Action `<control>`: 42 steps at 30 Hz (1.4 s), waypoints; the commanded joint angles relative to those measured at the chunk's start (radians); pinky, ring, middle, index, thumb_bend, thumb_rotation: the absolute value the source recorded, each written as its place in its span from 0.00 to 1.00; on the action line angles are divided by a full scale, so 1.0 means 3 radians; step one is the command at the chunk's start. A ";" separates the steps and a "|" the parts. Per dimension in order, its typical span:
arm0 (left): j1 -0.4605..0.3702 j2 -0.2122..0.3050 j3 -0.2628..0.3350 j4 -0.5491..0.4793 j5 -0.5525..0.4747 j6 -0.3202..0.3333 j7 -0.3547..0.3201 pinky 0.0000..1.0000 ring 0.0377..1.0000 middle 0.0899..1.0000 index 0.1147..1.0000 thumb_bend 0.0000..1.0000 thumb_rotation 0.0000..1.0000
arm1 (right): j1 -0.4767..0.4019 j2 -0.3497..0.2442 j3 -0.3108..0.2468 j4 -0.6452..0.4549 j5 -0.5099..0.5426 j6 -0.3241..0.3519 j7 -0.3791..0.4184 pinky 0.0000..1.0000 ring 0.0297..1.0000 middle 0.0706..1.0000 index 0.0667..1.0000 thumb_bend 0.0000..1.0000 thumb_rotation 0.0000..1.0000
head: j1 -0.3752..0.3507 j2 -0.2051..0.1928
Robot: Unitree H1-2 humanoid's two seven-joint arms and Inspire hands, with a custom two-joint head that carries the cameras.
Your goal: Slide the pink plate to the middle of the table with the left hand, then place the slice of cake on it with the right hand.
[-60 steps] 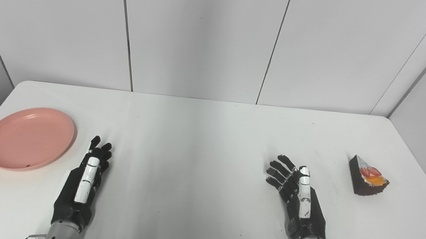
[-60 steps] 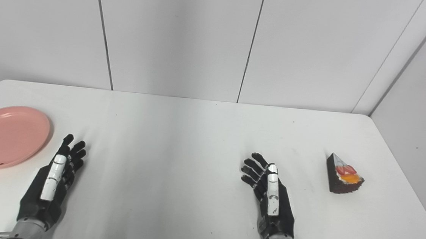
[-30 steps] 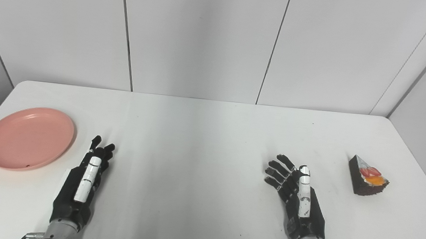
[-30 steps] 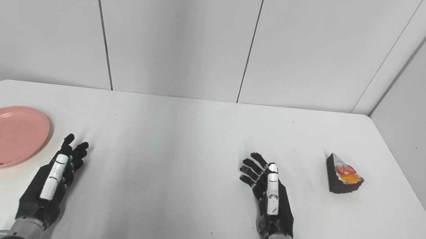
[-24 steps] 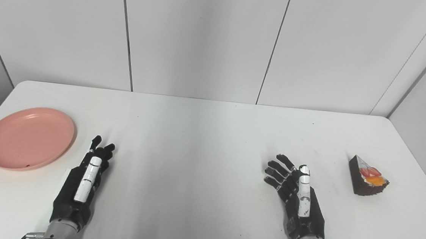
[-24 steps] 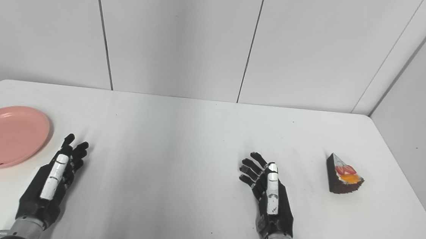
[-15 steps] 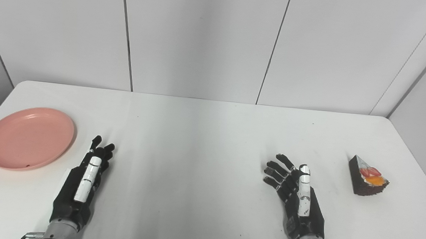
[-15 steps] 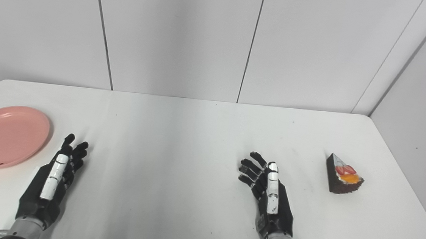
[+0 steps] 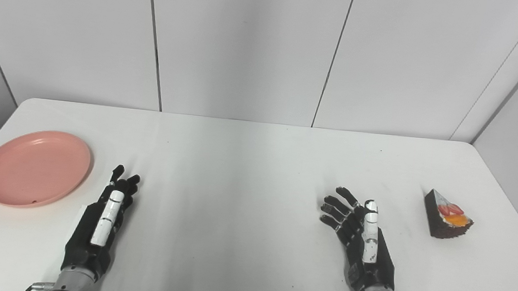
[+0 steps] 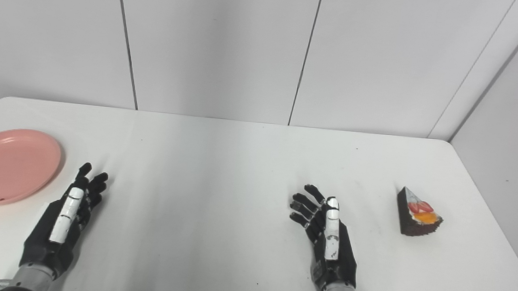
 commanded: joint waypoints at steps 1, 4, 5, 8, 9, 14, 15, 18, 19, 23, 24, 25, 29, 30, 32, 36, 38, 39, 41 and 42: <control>-0.0025 0.0027 -0.0044 -0.0018 0.0019 0.0062 -0.0060 1.00 0.96 0.93 1.00 0.73 0.87 | -0.0031 -0.0005 -0.0007 -0.0039 0.0021 0.0084 0.0010 0.75 0.75 0.72 0.79 0.82 0.98 | 0.0001 0.0003; -0.0024 0.0022 -0.0040 -0.0022 0.0008 0.0066 -0.0057 1.00 0.96 0.92 1.00 0.73 0.87 | -0.0031 -0.0011 -0.0004 -0.0039 0.0020 0.0084 0.0014 0.75 0.75 0.72 0.79 0.82 0.98 | 0.0001 0.0005; -0.0024 0.0021 -0.0039 -0.0022 0.0005 0.0067 -0.0056 1.00 0.96 0.92 1.00 0.73 0.87 | -0.0031 -0.0014 -0.0002 -0.0038 0.0019 0.0085 0.0017 0.75 0.75 0.72 0.79 0.81 0.99 | 0.0003 0.0002; -0.0023 0.0017 -0.0038 -0.0019 0.0003 0.0062 -0.0056 1.00 0.96 0.93 1.00 0.72 0.87 | -0.0031 -0.0020 0.0005 -0.0027 0.0002 0.0070 0.0018 0.75 0.75 0.73 0.79 0.82 0.99 | 0.0002 -0.0006; -0.0023 0.0016 -0.0039 -0.0018 0.0005 0.0061 -0.0054 1.00 0.96 0.93 1.00 0.72 0.87 | -0.0031 -0.0021 0.0006 -0.0027 -0.0001 0.0067 0.0019 0.75 0.75 0.73 0.79 0.82 0.99 | 0.0002 -0.0007; -0.0023 -0.0004 -0.0062 0.0033 0.0038 0.0007 -0.0047 1.00 0.96 0.93 1.00 0.73 0.87 | -0.0027 -0.0043 -0.0003 0.0023 0.0004 0.0026 0.0040 0.76 0.76 0.74 0.79 0.82 0.98 | 0.0156 -0.0102; -0.0023 -0.0010 -0.0070 0.0047 0.0048 -0.0009 -0.0044 1.00 0.96 0.93 1.00 0.73 0.87 | -0.0027 -0.0052 -0.0004 0.0032 -0.0003 0.0020 0.0043 0.76 0.76 0.74 0.79 0.82 0.99 | 0.0156 -0.0102; -0.0029 -0.0054 -0.0118 0.0110 0.0102 -0.0086 -0.0031 0.99 0.96 0.93 1.00 0.71 0.87 | -0.0034 -0.0097 -0.0035 0.0088 0.0021 0.0001 0.0069 0.75 0.76 0.73 0.79 0.80 1.00 | 0.0381 -0.0188; -0.0031 -0.0066 -0.0129 0.0128 0.0113 -0.0107 -0.0028 0.99 0.96 0.93 1.00 0.70 0.87 | -0.0036 -0.0109 -0.0043 0.0102 0.0033 -0.0004 0.0079 0.76 0.76 0.73 0.79 0.80 1.00 | 0.0381 -0.0188; -0.0050 -0.0117 -0.0200 0.0234 0.0213 -0.0203 0.0001 1.00 0.94 0.93 1.00 0.68 0.89 | -0.0046 -0.0166 -0.0102 0.0220 0.0115 -0.0077 0.0163 0.78 0.77 0.75 0.80 0.78 1.00 | 0.0532 -0.0292; -0.0057 -0.0133 -0.0215 0.0264 0.0237 -0.0221 0.0010 1.00 0.94 0.93 1.00 0.67 0.89 | -0.0052 -0.0178 -0.0123 0.0274 0.0138 -0.0128 0.0195 0.78 0.77 0.75 0.80 0.78 1.00 | 0.0579 -0.0337; -0.0062 -0.0142 -0.0225 0.0285 0.0253 -0.0234 0.0016 1.00 0.94 0.93 1.00 0.67 0.89 | -0.0057 -0.0186 -0.0137 0.0313 0.0152 -0.0165 0.0218 0.78 0.77 0.75 0.80 0.77 1.00 | 0.0579 -0.0337; -0.0078 -0.0188 -0.0262 0.0385 0.0324 -0.0314 0.0039 1.00 0.95 0.94 1.00 0.64 0.89 | -0.0083 -0.0227 -0.0176 0.0466 0.0187 -0.0280 0.0299 0.79 0.78 0.76 0.81 0.75 1.00 | 0.0684 -0.0442; -0.0083 -0.0199 -0.0275 0.0415 0.0363 -0.0342 0.0052 1.00 0.95 0.94 1.00 0.64 0.89 | -0.0091 -0.0237 -0.0186 0.0504 0.0197 -0.0299 0.0316 0.79 0.78 0.76 0.81 0.76 1.00 | 0.0726 -0.0486; -0.0092 -0.0213 -0.0296 0.0468 0.0417 -0.0390 0.0068 0.99 0.95 0.93 1.00 0.62 0.90 | -0.0104 -0.0255 -0.0203 0.0564 0.0206 -0.0326 0.0339 0.80 0.79 0.76 0.81 0.76 1.00 | 0.0773 -0.0531; -0.0120 -0.0257 -0.0329 0.0580 0.0457 -0.0475 0.0097 0.99 0.96 0.94 1.00 0.55 0.92 | -0.0138 -0.0291 -0.0237 0.0693 0.0222 -0.0378 0.0381 0.80 0.79 0.76 0.80 0.75 1.00 | 0.0889 -0.0629; -0.0129 -0.0280 -0.0337 0.0632 0.0461 -0.0521 0.0112 0.99 0.95 0.94 1.00 0.50 0.93 | -0.0152 -0.0301 -0.0252 0.0746 0.0229 -0.0413 0.0402 0.80 0.78 0.76 0.80 0.74 1.00 | 0.0965 -0.0687; -0.0133 -0.0291 -0.0339 0.0654 0.0462 -0.0539 0.0120 0.99 0.95 0.94 1.00 0.50 0.93 | -0.0157 -0.0306 -0.0257 0.0768 0.0231 -0.0428 0.0413 0.81 0.78 0.76 0.80 0.74 1.00 | 0.0965 -0.0687; -0.0148 -0.0319 -0.0351 0.0719 0.0465 -0.0584 0.0136 1.00 0.95 0.94 1.00 0.48 0.92 | -0.0175 -0.0324 -0.0271 0.0836 0.0239 -0.0469 0.0438 0.81 0.78 0.76 0.80 0.73 1.00 | 0.1063 -0.0752; -0.0155 -0.0330 -0.0355 0.0747 0.0471 -0.0603 0.0144 1.00 0.95 0.94 1.00 0.48 0.92 | -0.0179 -0.0330 -0.0276 0.0854 0.0245 -0.0476 0.0448 0.81 0.79 0.76 0.81 0.72 1.00 | 0.1081 -0.0765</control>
